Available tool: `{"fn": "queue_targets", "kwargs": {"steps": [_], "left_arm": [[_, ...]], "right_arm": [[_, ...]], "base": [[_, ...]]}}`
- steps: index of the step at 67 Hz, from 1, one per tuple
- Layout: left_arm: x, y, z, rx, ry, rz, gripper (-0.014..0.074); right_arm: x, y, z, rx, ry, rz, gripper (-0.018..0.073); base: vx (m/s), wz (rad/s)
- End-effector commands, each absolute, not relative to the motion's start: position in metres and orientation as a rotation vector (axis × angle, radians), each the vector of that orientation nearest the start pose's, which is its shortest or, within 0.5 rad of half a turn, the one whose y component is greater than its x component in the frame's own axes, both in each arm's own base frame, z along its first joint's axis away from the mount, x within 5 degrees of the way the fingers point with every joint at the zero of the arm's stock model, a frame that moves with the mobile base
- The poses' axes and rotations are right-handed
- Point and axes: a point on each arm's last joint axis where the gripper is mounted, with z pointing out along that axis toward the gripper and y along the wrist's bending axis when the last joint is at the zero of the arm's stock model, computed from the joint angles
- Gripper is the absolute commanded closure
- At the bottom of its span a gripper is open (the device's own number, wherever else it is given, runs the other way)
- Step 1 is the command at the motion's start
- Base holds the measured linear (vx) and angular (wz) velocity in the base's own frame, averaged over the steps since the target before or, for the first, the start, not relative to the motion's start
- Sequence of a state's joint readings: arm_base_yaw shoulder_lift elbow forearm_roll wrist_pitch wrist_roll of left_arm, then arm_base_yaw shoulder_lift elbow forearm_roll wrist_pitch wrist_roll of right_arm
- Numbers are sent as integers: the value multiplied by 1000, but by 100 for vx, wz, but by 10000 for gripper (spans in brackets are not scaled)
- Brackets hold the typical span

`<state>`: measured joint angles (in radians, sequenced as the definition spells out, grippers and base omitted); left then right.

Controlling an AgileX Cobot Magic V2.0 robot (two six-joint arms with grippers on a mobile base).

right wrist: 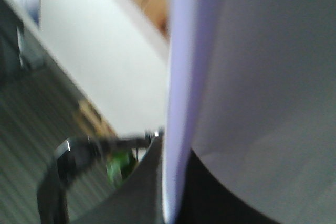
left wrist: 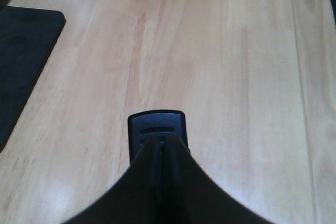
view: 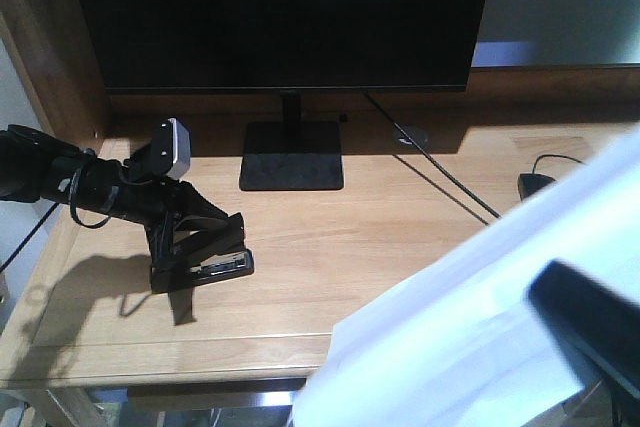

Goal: Grab stapler and paper to desk for stapling
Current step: 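Swing the white paper with the right gripper over the desk beside the stapler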

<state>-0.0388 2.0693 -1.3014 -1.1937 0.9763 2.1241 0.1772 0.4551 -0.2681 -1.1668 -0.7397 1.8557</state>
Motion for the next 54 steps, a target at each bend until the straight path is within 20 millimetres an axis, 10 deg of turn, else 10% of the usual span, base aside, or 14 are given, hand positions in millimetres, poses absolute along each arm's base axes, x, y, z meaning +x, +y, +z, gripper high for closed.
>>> {"fn": "queue_targets", "kwargs": {"steps": [1,24,54], "left_arm": [[399,-90,190,1422,1672,-651,603],[399,-90,190,1422,1672,-651,603],[399,-90,190,1422,1672,-651,603]], "right_arm": [[79,80,311,-315,1626,1221,564],[116,95,333,-565,1816,1187,564],[177,138,306,-615,2015,1208,564]], "base": [[0,0],[0,0],[0,0]]}}
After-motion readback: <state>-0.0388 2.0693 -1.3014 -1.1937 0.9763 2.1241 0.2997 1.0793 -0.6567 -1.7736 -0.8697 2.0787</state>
